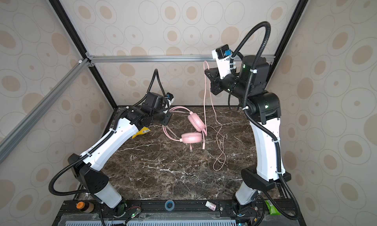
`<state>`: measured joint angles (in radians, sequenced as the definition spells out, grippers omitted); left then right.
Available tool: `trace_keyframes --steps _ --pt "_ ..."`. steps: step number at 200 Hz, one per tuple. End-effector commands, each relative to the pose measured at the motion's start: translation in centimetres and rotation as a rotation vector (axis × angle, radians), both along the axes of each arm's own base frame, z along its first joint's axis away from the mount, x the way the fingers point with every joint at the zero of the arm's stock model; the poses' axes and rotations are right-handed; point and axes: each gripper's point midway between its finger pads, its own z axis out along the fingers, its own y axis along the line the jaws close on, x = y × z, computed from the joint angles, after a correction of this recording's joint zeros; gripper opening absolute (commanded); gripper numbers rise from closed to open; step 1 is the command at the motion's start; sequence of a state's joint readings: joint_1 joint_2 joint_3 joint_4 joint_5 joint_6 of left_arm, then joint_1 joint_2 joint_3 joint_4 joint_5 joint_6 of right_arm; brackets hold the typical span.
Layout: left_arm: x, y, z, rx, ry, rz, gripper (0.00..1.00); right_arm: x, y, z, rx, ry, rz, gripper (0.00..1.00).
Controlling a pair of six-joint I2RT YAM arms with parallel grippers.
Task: Wrap the headphones
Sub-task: 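Raise the headphones with the left gripper toward the right gripper holding the cable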
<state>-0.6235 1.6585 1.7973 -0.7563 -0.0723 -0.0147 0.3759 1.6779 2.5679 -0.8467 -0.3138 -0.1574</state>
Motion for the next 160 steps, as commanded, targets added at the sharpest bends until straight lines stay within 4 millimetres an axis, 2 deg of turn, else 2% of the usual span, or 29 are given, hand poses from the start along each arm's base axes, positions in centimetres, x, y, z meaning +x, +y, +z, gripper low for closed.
trace_keyframes --steps 1,25,57,104,160 --pt "-0.2 -1.8 4.1 -0.099 -0.102 -0.048 0.00 -1.1 2.0 1.7 0.001 -0.091 0.086 0.00" --pt "-1.1 -3.2 5.0 -0.107 -0.132 -0.098 0.00 -1.9 3.5 1.6 -0.025 -0.109 0.133 0.00" --pt "-3.1 -5.4 7.1 -0.156 -0.172 -0.205 0.00 -1.5 4.2 0.7 -0.033 -0.080 0.142 0.00" --pt "-6.8 -7.0 11.4 -0.310 -0.216 -0.363 0.00 0.8 3.9 -2.4 -0.078 0.015 0.066 0.00" --pt "-9.0 -7.9 14.2 -0.435 -0.201 -0.452 0.00 3.1 2.5 -5.4 -0.119 0.113 -0.054 0.00"
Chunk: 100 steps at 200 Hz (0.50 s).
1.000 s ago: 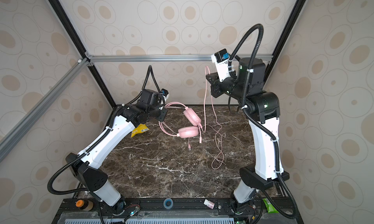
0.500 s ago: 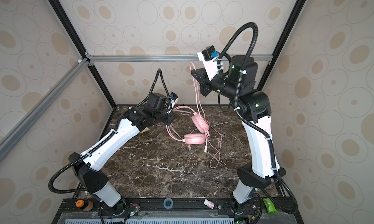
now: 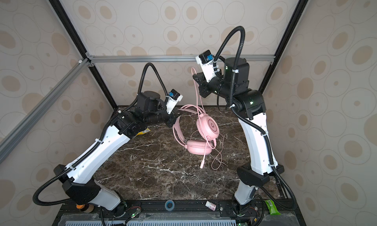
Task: Wrap the headphones
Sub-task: 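Raise the headphones with the left gripper toward the right gripper holding the cable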
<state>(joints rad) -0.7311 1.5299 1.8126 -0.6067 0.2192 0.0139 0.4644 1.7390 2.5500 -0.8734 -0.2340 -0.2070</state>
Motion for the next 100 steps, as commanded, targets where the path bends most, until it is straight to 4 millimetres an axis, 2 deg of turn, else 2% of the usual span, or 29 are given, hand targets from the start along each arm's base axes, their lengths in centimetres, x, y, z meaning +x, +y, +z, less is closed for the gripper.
trace_keyframes --steps 1,44,71,100 --pt "-2.0 -1.0 4.8 -0.154 -0.039 -0.090 0.00 1.4 -1.0 -1.9 -0.033 0.054 -0.074 0.00" --pt "-3.5 -1.3 7.3 -0.290 -0.027 -0.144 0.00 1.7 -1.5 -4.5 -0.071 0.142 -0.103 0.00" --pt "-4.1 -0.8 8.7 -0.369 -0.037 -0.149 0.00 1.6 -1.8 -4.8 -0.074 0.152 -0.115 0.00" --pt "-3.7 0.6 9.0 -0.392 -0.048 -0.092 0.00 1.4 -2.1 -5.1 -0.072 0.168 -0.122 0.00"
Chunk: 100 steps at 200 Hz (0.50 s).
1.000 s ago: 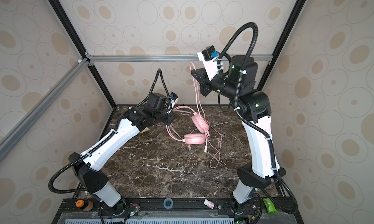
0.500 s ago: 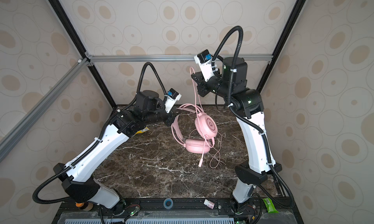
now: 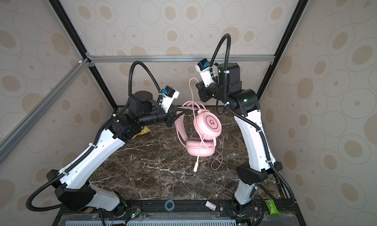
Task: Wrap the headphones
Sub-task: 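Raise the headphones with the left gripper toward the right gripper holding the cable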
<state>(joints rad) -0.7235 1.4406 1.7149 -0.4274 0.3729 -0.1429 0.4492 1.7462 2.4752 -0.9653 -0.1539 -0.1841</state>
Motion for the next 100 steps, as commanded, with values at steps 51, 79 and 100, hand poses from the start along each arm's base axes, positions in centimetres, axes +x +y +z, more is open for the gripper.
trace_keyframes --steps 51,79,100 --pt "-1.6 3.3 7.6 -0.258 -0.093 0.053 0.00 -1.1 -0.9 -1.5 -0.001 0.061 -0.016 0.00" --pt "-1.3 4.5 8.0 -0.320 -0.092 0.080 0.00 -1.8 -0.7 -1.3 0.023 0.047 0.008 0.00" --pt "-0.8 5.5 8.7 -0.373 -0.087 0.117 0.00 -2.6 -0.3 -1.4 0.040 0.039 0.047 0.00"
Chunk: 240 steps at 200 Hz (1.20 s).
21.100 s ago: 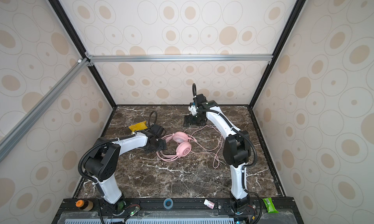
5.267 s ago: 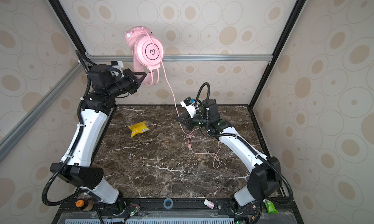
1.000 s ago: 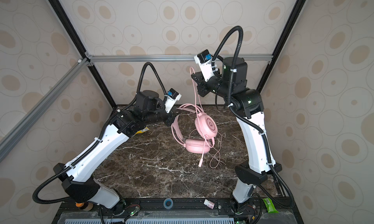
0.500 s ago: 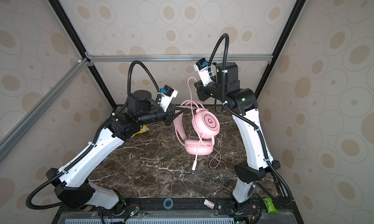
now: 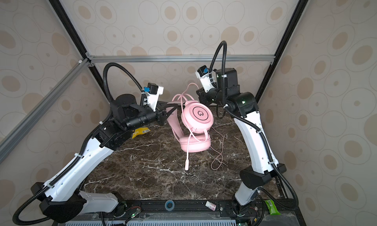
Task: Wrap the headphones
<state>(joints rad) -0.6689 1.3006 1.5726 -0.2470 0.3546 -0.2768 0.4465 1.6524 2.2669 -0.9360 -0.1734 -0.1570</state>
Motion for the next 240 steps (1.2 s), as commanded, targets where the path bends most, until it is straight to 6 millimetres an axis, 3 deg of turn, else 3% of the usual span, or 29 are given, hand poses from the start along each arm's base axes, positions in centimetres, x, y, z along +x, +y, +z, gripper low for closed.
trace_keyframes --steps 1,54,111,155,202,240 --pt "-0.5 1.9 5.3 -0.187 -0.064 0.030 0.00 -1.7 0.0 1.9 0.054 -0.056 0.042 0.00" --pt "0.5 2.7 7.5 -0.399 -0.027 0.073 0.00 -3.2 0.9 1.8 0.118 -0.080 0.121 0.00" --pt "3.6 5.8 6.6 -0.521 0.068 0.307 0.00 -3.6 1.3 1.4 0.158 -0.092 0.143 0.00" --pt "4.4 8.0 6.6 -0.602 0.114 0.432 0.00 -3.7 1.3 1.2 0.184 -0.108 0.141 0.00" --pt "4.9 8.5 8.1 -0.649 0.116 0.464 0.00 -3.8 2.2 1.3 0.231 -0.109 0.190 0.00" --pt "5.6 10.2 7.7 -0.743 0.148 0.551 0.00 -4.0 2.4 1.2 0.259 -0.106 0.200 0.00"
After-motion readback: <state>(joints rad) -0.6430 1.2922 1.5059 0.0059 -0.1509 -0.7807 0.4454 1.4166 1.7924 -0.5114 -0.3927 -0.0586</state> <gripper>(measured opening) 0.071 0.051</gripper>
